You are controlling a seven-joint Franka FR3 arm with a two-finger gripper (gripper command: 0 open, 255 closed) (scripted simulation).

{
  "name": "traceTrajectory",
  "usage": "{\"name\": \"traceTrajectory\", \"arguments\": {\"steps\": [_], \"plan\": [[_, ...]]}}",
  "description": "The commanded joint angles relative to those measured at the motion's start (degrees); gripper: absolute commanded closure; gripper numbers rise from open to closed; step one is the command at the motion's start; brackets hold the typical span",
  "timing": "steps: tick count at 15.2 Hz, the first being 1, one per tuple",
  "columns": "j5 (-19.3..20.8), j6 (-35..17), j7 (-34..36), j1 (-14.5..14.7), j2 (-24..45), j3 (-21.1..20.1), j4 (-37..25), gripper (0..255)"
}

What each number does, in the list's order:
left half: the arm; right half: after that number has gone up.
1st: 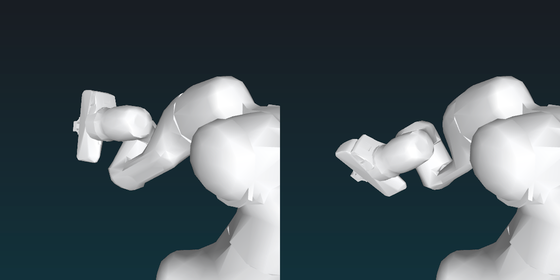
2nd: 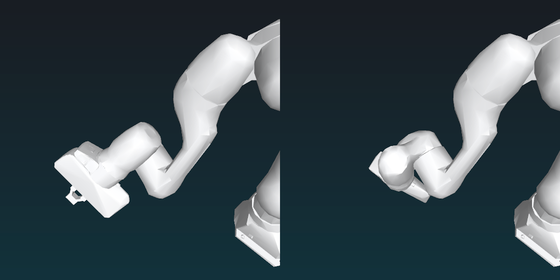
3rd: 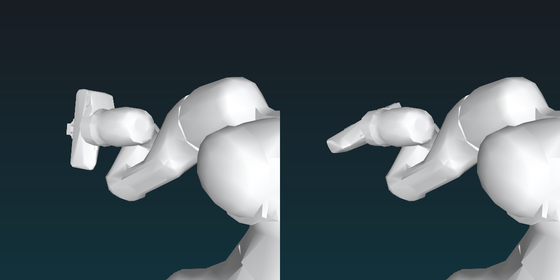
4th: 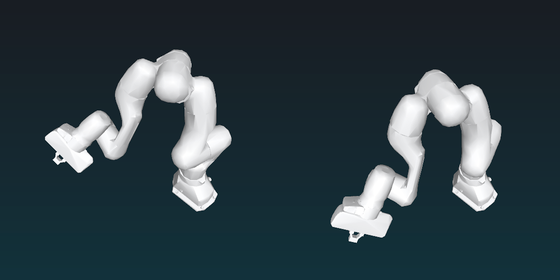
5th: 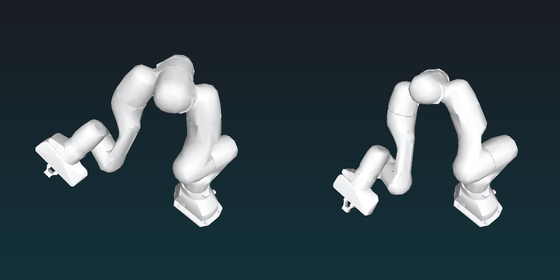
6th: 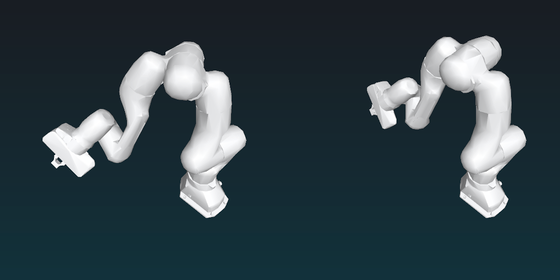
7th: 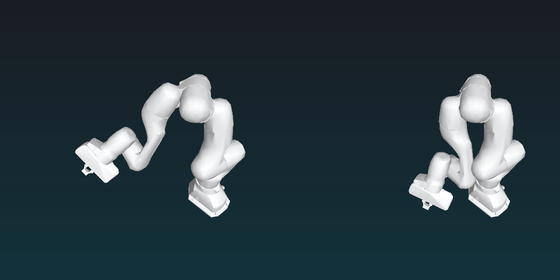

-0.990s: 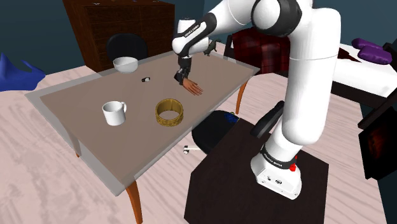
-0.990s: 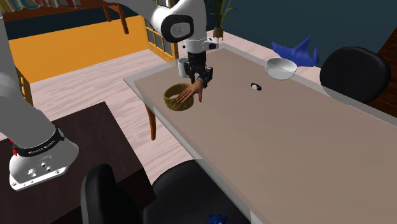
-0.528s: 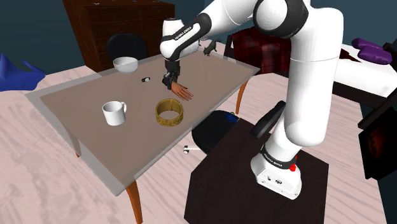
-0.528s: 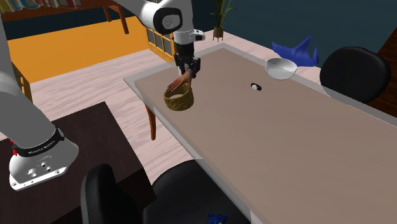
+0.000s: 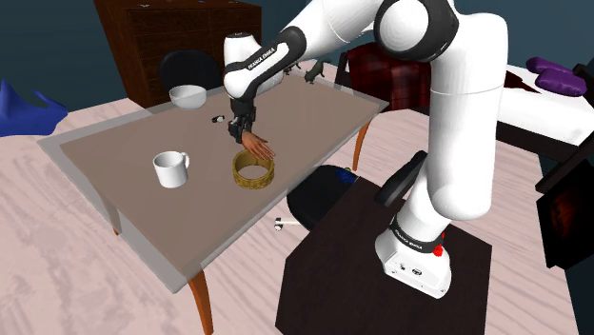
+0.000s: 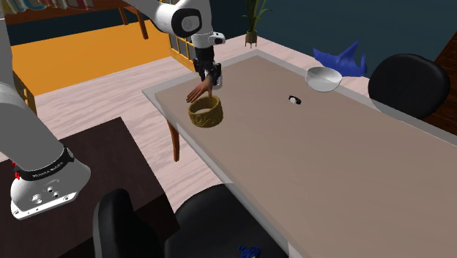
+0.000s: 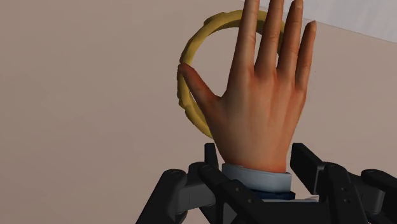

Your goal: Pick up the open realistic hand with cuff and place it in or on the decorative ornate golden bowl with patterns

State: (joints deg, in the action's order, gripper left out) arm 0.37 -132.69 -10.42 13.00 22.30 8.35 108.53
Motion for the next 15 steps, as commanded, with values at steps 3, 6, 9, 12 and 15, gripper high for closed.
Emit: {"name": "traceTrajectory", "arguments": {"steps": [3,6,9,12,15], "plan": [[-0.3,-2.5,0.0,-0.1,1.9,-0.1,0.5,255],[-0.5,-4.2,0.0,-0.2,3.4,-0.3,0.8,255],[-0.7,-6.0,-0.1,-0.3,5.0,-0.4,1.0,255],[-0.8,-7.3,-0.1,-0.4,6.2,-0.5,1.1,255],[-0.8,-7.3,-0.1,-0.4,6.2,-0.5,1.1,255]]}}
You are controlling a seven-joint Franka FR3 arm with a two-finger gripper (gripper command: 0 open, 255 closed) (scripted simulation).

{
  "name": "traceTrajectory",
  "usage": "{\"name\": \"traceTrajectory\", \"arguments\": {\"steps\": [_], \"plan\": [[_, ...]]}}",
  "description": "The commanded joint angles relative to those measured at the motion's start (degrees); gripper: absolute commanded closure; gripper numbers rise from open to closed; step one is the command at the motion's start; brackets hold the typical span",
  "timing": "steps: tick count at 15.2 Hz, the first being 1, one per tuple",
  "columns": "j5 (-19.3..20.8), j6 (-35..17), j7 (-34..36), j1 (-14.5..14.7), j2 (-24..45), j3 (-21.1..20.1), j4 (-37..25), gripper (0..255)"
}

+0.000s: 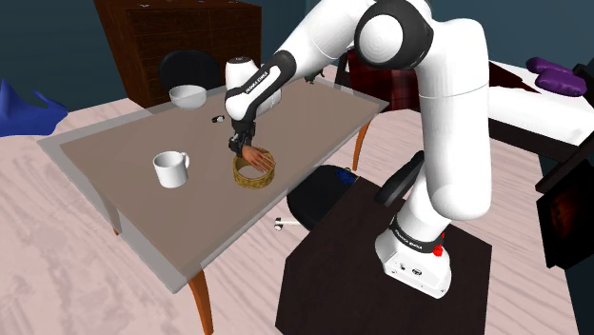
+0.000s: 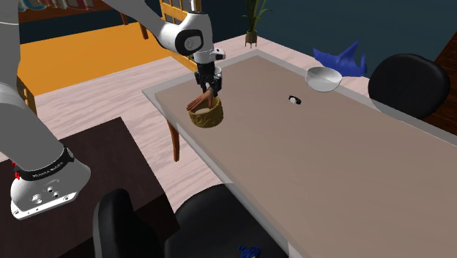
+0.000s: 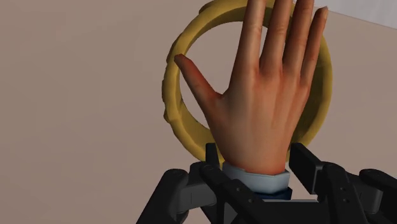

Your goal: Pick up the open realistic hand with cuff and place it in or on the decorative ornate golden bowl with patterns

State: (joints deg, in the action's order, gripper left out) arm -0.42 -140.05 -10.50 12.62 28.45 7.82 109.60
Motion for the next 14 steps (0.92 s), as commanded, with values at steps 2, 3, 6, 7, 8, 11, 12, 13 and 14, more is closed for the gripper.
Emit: {"name": "traceTrajectory", "arguments": {"steps": [2,3,6,7,8,11,12,13,14], "plan": [[0.0,0.0,0.0,0.0,0.1,0.0,0.1,255],[0.0,0.0,0.0,0.0,0.1,0.0,0.1,255],[0.0,0.0,0.0,0.0,0.0,0.0,0.1,0],[0.0,0.0,0.0,0.0,0.1,0.0,0.1,0],[0.0,0.0,0.0,0.0,0.1,0.0,0.1,0],[0.4,2.8,0.2,0.3,-2.7,0.2,0.0,0],[0.5,4.3,0.4,0.5,-4.0,0.3,-0.1,0],[0.7,5.4,0.4,0.6,-5.0,0.4,-0.3,0],[0.7,5.4,0.4,0.6,-5.0,0.4,-0.3,0]]}}
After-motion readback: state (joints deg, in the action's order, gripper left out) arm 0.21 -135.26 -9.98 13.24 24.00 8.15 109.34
